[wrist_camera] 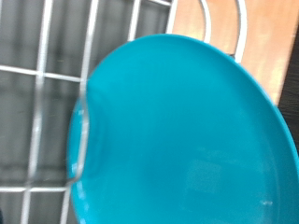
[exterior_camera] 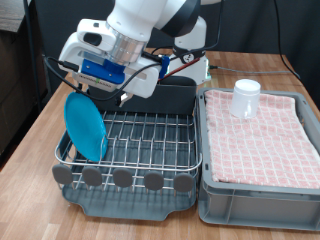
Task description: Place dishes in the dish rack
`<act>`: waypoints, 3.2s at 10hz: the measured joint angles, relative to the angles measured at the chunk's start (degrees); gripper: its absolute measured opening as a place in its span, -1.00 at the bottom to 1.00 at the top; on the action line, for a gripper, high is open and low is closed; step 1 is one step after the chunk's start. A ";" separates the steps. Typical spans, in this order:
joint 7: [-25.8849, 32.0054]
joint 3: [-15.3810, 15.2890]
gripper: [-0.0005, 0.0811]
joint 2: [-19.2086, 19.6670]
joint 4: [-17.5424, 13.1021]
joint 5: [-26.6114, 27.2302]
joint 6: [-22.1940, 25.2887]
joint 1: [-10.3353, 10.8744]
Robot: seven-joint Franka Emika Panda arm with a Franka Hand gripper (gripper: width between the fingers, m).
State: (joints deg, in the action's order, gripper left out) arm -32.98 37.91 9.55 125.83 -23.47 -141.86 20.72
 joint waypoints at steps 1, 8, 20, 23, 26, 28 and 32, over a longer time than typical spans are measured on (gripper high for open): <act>4.81 -0.17 0.95 -1.48 -0.09 4.89 0.88 -0.44; 13.88 -1.09 0.98 -13.50 -4.09 11.62 16.90 -0.34; -10.26 -13.91 0.98 -19.40 2.33 13.54 18.23 3.31; -10.70 -17.51 0.98 -20.86 4.84 14.23 18.14 5.49; -19.16 -22.07 0.98 -23.40 8.08 10.38 16.50 5.70; -17.91 -21.81 0.98 -23.11 7.52 12.03 18.40 5.72; -19.65 -23.61 0.98 -23.06 3.08 14.76 27.26 6.08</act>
State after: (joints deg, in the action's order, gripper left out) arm -52.63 14.30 -13.51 128.91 -8.72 -114.60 26.80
